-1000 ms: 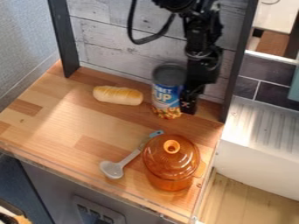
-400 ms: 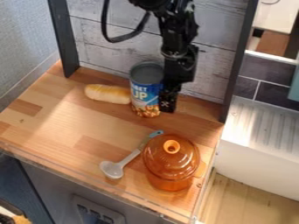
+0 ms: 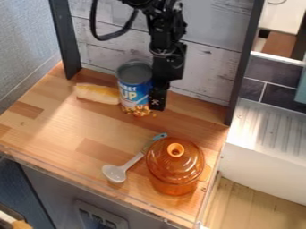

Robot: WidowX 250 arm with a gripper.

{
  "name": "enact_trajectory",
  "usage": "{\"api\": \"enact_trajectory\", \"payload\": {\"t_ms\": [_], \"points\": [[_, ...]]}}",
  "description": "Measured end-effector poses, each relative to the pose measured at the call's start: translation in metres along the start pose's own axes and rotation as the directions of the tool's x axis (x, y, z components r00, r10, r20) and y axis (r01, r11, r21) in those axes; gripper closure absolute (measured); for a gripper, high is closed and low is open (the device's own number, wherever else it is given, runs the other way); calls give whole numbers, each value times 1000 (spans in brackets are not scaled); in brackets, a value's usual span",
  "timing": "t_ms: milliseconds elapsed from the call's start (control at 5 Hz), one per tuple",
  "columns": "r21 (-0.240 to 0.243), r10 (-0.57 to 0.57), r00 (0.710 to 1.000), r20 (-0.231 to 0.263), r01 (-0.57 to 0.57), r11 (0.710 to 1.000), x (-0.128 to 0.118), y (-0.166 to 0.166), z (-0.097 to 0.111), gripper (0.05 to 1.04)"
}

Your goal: Move the can to the lower left side of the table

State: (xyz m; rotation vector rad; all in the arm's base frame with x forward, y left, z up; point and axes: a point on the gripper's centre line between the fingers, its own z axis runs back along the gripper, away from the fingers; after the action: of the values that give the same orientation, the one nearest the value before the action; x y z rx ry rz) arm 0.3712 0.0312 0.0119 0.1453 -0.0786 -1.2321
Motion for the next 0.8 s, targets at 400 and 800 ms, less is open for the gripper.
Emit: {"api": "enact_trajectory", "payload": {"t_ms": [400, 800], "points": [[-4, 123, 991, -45, -123, 992, -43, 1, -7, 83], [2, 275, 960, -52, -275, 961, -86, 0, -4, 83]]}}
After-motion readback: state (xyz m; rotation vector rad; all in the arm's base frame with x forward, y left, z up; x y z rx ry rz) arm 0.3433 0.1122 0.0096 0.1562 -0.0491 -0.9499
